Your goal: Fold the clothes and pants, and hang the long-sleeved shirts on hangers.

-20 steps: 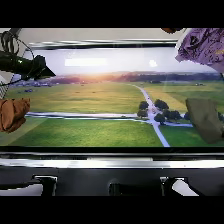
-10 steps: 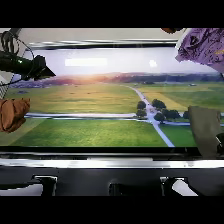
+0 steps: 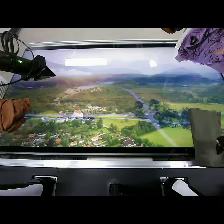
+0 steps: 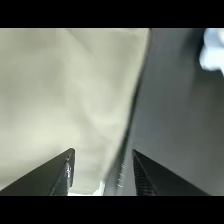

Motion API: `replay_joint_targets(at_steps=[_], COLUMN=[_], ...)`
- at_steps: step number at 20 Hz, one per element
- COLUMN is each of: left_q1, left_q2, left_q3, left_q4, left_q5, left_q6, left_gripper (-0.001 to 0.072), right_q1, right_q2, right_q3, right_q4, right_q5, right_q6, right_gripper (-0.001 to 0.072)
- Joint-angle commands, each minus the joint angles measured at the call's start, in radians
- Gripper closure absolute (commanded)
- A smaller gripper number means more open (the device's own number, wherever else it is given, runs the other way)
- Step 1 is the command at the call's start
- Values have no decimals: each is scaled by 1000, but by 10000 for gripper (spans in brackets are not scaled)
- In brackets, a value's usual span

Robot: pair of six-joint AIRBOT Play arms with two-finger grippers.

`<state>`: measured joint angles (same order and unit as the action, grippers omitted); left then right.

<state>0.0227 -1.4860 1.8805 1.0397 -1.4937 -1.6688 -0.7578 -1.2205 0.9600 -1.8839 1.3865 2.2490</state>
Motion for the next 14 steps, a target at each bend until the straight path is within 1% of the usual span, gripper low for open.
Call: replay_joint_targets(at_steps=[1,2,3,4,5,6,7,8,10,11,14], left_q1=[1,1,1,0,-1,-3,-7,-14,-29,-34,-37], left_q2=[0,0,0,0,0,1,5,12,62,114,309], left_q3=[1,1,1,1,1,1,-2,-12,-86,-167,-455], left_q4=[0,1,6,24,50,78,110,135,192,217,229], left_q5=[1,2,2,2,2,2,2,2,27,72,201], left_q6=[0,0,0,2,3,4,10,22,26,27,26], left_gripper=[691,691,691,692,691,692,692,692,691,692,691], right_q1=[1,1,3,21,63,125,206,311,536,653,954], right_q2=[1,1,1,1,1,1,1,0,1,1,1], right_q3=[127,183,229,266,291,307,311,310,310,310,310], right_q4=[149,273,412,557,660,708,726,724,716,708,594], right_q5=[-104,-161,-213,-263,-290,-293,-289,-275,-267,-274,-282], right_q6=[-146,-223,-300,-390,-478,-545,-597,-642,-725,-760,-768], right_gripper=[303,378,413,435,444,475,517,544,660,663,669])
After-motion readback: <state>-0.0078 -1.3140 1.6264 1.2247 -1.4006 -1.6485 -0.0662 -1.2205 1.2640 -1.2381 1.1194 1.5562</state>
